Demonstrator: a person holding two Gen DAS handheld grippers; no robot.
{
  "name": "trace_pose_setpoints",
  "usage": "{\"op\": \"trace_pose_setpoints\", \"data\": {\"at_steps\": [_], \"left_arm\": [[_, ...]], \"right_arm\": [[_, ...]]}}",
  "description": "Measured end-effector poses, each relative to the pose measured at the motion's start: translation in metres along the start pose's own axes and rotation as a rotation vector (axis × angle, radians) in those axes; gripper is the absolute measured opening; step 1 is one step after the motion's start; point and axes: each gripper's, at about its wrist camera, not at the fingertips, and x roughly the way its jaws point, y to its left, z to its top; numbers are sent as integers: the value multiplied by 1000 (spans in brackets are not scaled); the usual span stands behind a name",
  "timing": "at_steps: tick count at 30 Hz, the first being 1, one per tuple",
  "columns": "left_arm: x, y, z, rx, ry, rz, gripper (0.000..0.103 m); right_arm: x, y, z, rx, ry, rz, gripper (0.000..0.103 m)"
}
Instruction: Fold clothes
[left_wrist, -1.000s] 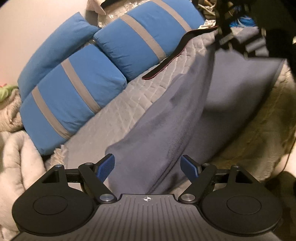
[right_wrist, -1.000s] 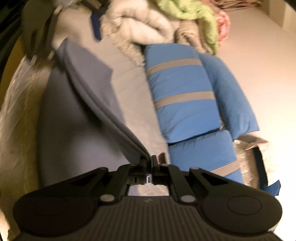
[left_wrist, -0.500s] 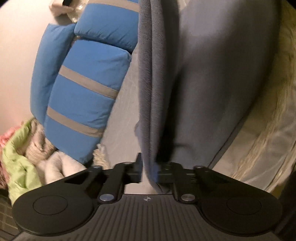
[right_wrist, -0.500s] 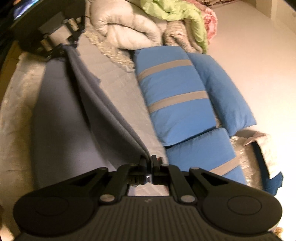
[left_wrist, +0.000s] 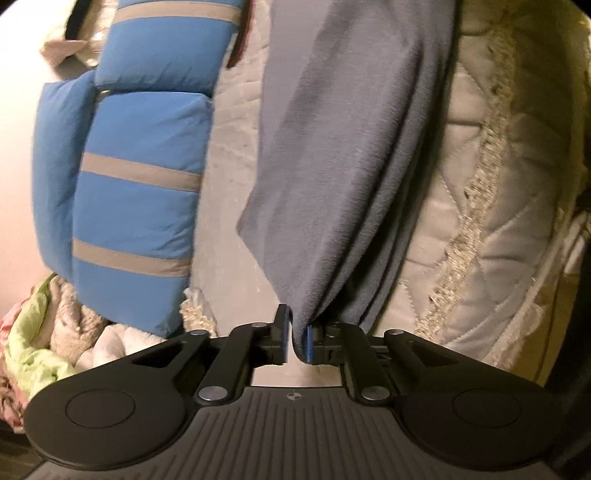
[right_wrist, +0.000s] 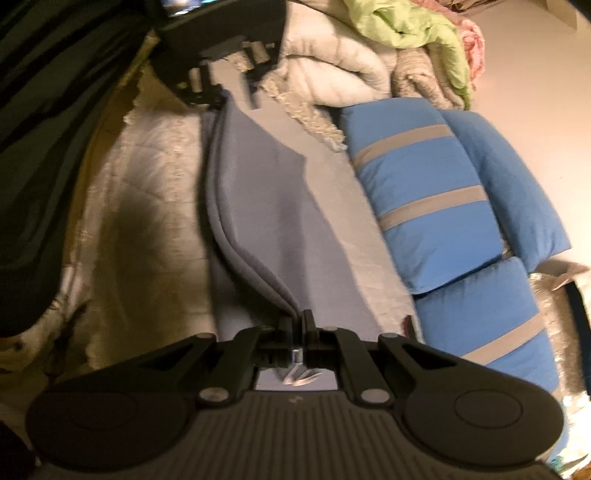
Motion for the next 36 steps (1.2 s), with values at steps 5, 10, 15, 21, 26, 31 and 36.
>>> {"op": "trace_pose_setpoints", "data": {"at_steps": [5, 10, 15, 21, 26, 31, 36], "left_arm": [[-4, 15, -4, -65, -11, -9, 40], [-9, 22, -8, -103, -22, -34, 40], [-8, 22, -7, -118, -18, -38, 40], [-8, 20, -8, -119, -16, -42, 40], [-6, 22, -7, -131, -14, -46, 40], [-7, 23, -8, -161, -12, -50, 40], [-10, 28, -9, -181, -19, -57, 40]], "right_arm": [[-6, 6, -8, 54, 14, 45, 33], [-15, -18, -21, 206, 0, 115, 61], [-19, -96, -52, 773, -56, 349, 69], [31, -127, -75, 1003, 7, 385, 67], [73, -119, -83, 1073, 69, 504, 17], [67, -122, -77, 1028, 41, 519, 6], [55, -159, -62, 949, -28, 426, 5]]}}
